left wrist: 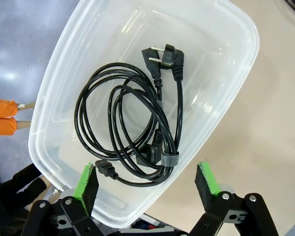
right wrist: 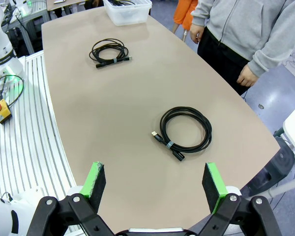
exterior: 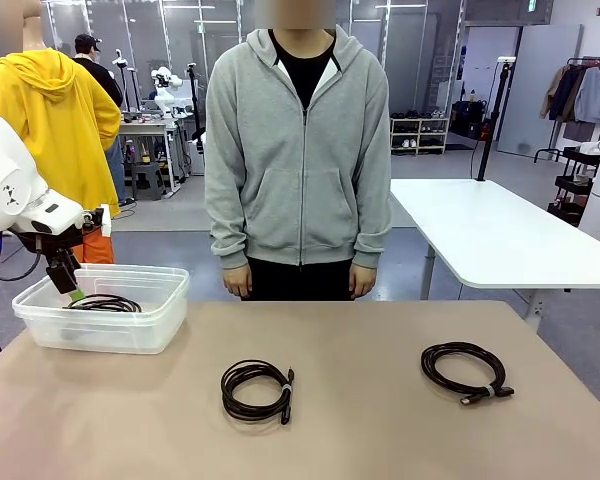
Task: Organize and store the cables.
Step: Place the USB Extension Cable into the Organizing box.
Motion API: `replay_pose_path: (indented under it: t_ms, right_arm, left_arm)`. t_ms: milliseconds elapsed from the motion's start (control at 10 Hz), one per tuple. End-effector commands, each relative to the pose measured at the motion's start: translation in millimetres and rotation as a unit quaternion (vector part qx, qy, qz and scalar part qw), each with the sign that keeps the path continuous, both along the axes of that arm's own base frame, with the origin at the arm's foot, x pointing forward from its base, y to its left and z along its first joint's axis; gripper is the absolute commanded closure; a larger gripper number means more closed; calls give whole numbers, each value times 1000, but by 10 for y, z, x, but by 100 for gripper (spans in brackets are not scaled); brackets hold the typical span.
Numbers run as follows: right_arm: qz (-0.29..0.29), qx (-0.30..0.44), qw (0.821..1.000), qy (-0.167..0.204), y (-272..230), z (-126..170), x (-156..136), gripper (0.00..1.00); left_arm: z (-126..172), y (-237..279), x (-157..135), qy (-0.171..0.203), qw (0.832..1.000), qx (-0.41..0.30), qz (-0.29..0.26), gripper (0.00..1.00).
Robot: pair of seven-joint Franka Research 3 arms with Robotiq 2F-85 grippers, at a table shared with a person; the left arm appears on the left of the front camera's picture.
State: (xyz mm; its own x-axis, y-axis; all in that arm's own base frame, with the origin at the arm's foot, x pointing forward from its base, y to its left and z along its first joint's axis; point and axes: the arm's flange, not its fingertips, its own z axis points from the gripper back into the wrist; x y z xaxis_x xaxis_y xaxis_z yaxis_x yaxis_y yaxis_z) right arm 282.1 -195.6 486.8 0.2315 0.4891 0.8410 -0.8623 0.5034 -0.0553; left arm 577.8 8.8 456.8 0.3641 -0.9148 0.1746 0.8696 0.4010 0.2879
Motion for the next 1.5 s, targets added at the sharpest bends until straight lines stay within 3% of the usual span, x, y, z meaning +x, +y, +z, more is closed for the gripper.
replay_pose_path:
  t_ms: [0,100,500,800,1200,1400]
  right_arm:
    - [0,0,1000,0,0,0,0,0]
    - [9,-19,1000,-18,1,133,-83,0]
    - [10,-60,998,1,141,230,-34,0]
    - [18,-60,998,-8,148,295,-97,0]
    - [23,-62,998,-12,152,320,-130,0]
    - [28,-61,998,-21,154,320,-78,0]
  left_arm:
    - [86,-75,-70,-13,1000,-8,-7,0]
    - [141,-104,-128,-21,1000,-11,-12,0]
    - [476,-133,-579,-25,999,-28,27,0]
    - [694,-243,-1130,-20,991,-74,110,0]
    - [722,-608,-1760,-52,973,-188,124,0]
    - [698,-868,-2031,-42,974,-204,85,0]
